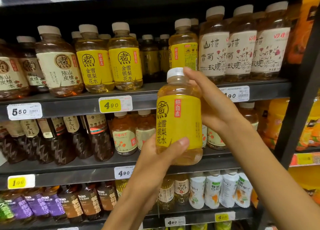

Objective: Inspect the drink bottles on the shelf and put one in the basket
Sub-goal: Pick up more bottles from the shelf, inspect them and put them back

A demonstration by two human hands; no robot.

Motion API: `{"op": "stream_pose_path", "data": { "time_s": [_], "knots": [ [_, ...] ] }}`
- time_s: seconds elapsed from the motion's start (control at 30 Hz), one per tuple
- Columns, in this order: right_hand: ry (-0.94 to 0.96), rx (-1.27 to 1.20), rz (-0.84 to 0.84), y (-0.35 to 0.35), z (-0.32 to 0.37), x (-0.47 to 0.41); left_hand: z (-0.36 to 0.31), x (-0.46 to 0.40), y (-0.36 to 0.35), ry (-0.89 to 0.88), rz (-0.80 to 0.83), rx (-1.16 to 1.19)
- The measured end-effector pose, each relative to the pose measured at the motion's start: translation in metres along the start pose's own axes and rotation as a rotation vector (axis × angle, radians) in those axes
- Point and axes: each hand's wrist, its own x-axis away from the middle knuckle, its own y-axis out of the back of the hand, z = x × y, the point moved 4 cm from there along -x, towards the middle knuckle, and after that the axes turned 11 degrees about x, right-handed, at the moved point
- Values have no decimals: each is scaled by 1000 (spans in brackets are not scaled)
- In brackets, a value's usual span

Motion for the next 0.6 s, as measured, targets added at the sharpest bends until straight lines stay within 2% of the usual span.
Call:
{"op": "stream_pose_path", "data": {
  "time_s": [0.13,0.2,0.33,0.5,0.6],
  "knots": [
    [-11,-201,165,-11,1,0,6,5,-5,145,74,382],
    [16,-220,190,-13,3,2,5,6,-8,159,108,459],
    [62,-109,125,-13,9,3,1,9,-9,185,273,478],
    [92,-16,68,-8,8,6,1,10,11,170,172,253],
    [90,50,43,-8,4,8,4,10,8,162,145,203]
  ]
}}
